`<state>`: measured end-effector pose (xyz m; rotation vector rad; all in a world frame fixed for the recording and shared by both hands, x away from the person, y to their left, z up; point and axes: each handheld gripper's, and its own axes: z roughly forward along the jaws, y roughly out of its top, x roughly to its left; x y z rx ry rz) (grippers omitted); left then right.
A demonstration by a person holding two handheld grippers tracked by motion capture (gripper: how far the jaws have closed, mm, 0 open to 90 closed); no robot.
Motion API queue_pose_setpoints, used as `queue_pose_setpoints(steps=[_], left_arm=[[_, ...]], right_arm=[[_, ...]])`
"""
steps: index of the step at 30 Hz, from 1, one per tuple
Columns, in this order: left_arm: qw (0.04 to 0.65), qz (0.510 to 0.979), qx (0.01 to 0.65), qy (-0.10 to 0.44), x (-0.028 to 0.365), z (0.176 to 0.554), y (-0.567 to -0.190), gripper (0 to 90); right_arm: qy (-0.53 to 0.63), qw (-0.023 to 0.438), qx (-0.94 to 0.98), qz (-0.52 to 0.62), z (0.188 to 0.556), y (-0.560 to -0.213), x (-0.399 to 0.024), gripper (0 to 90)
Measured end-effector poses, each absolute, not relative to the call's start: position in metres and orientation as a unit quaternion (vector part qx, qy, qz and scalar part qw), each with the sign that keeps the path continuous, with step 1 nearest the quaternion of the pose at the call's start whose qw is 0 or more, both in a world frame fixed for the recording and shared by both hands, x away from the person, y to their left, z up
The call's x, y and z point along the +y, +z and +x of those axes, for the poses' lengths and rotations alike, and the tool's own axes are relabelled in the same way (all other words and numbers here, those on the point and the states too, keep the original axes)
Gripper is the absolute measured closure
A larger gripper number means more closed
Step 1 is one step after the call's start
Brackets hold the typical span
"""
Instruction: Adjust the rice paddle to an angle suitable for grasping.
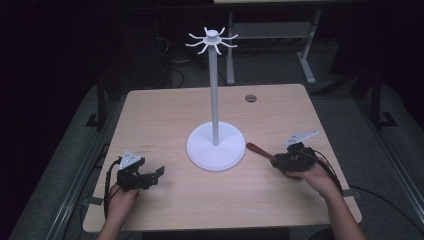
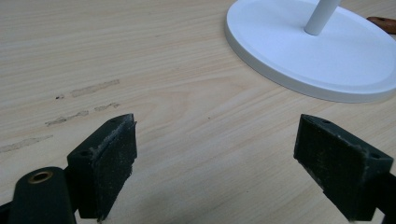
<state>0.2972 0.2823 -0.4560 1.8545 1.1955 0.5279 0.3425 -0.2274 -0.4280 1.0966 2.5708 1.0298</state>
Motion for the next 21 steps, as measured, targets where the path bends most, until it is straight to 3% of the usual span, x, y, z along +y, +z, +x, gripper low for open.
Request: queue_pose_setpoints(steps=[10,21], left_arm=[[0.424,0.742,0.476,0.208,0.28,0.299,-0.456,12.6],[0.423,0.745,0.47,0.211,0.275,0.297,-0.456,12.7]], right_arm=[[0.318,0.07,0.876,0.357,0.365,-0.416,-0.215,54.8],[0.286,0.065,0.891,0.347,0.387,-0.417,-0.209,52.3]])
